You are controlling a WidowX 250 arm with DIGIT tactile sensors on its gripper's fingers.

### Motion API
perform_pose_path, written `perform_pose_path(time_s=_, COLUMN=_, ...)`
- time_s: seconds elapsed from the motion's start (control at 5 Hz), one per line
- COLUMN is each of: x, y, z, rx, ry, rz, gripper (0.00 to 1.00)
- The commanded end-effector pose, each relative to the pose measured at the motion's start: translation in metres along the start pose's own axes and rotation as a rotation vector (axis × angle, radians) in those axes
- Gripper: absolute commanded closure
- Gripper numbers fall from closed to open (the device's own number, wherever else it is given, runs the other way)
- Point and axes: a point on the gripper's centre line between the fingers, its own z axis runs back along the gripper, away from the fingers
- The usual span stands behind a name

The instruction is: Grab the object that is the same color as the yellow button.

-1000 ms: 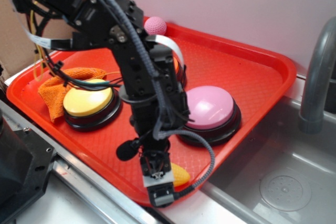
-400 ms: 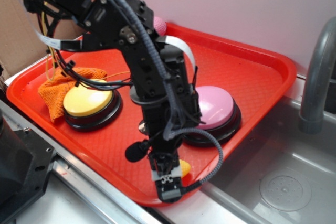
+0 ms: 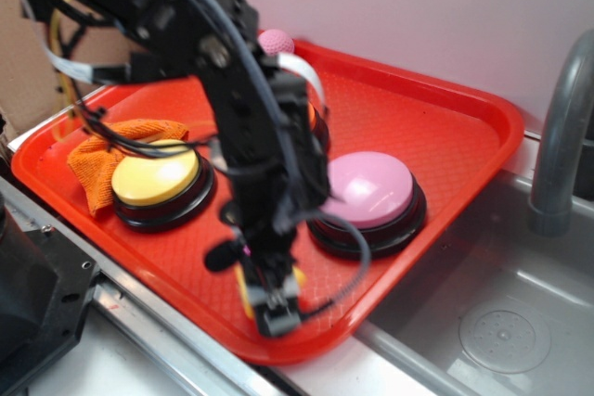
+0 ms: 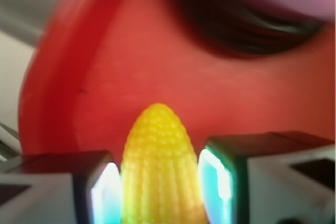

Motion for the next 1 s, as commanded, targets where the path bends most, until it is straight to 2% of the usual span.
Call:
perform_pose_path(time_s=0.0, x=-0.013, y=0.045, z=0.098, rx=0.084, ry=-0.135, rz=0.261, gripper=1.00)
perform_pose_path(time_s=0.2, x=-0.023, y=0.074, z=0.138, rx=0.119, ry=-0.150, rz=0.377, gripper=1.00)
perform_pose_path(time_s=0.6, x=-0.047, y=0.120, z=0.182, rx=0.136, ry=-0.163, rz=0.510, gripper=1.00)
perform_pose_path(time_s=0.8, x=-0.049, y=0.132, z=0.188, rx=0.143, ry=-0.125, rz=0.489, gripper=1.00)
